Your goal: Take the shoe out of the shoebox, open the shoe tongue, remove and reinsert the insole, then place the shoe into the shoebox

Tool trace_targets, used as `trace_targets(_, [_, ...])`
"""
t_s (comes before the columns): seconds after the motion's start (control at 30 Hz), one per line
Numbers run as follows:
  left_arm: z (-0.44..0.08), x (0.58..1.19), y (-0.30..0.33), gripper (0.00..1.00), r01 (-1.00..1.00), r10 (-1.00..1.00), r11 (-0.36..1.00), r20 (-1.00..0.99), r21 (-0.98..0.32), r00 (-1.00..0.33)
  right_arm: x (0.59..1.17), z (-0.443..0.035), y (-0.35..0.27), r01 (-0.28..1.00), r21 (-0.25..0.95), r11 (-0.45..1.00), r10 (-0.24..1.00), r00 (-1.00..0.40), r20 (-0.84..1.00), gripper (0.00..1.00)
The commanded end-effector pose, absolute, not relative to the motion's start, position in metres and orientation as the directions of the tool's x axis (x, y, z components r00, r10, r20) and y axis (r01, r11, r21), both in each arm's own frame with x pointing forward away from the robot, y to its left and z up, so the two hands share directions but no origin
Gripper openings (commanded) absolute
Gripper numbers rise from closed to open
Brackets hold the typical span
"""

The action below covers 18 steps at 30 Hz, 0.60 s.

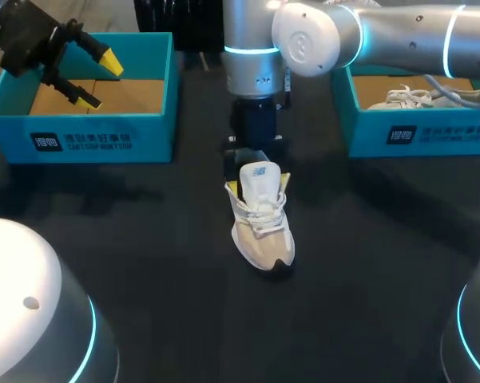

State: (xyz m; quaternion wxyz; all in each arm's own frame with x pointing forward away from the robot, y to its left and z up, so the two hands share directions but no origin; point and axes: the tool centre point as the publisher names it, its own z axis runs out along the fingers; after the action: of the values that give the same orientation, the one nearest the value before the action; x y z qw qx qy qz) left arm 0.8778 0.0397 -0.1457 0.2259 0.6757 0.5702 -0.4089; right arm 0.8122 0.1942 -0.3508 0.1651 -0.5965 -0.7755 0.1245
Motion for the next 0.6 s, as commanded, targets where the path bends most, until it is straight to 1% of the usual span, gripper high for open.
trace_targets(0.03, [-0.145, 0.878, 0.04, 1.0, 0.955, 0.588, -0.249, -0.809, -0.161, 0.017, 0.81, -0.354, 0.194, 0.883, -0.399, 0.248, 0.969, -0.224, 0.106, 1.0])
trace_targets(0.13, [-0.145, 0.878, 0.04, 1.0, 0.955, 0.588, -0.249, -0.809, -0.161, 0.017, 0.809, -0.354, 0.194, 0.88, -0.407, 0.245, 0.969, -0.22, 0.109, 1.0])
trace_targets(0.27, [-0.145, 0.878, 0.04, 1.0, 0.955, 0.588, -0.249, -0.809, -0.161, 0.017, 0.811, -0.343, 0.194, 0.899, -0.372, 0.23, 0.973, -0.214, 0.085, 1.0])
trace_targets(0.6, [-0.145, 0.878, 0.04, 1.0, 0.955, 0.588, -0.249, -0.809, -0.161, 0.017, 0.81, -0.321, 0.196, 0.917, -0.342, 0.205, 0.978, -0.205, 0.038, 1.0])
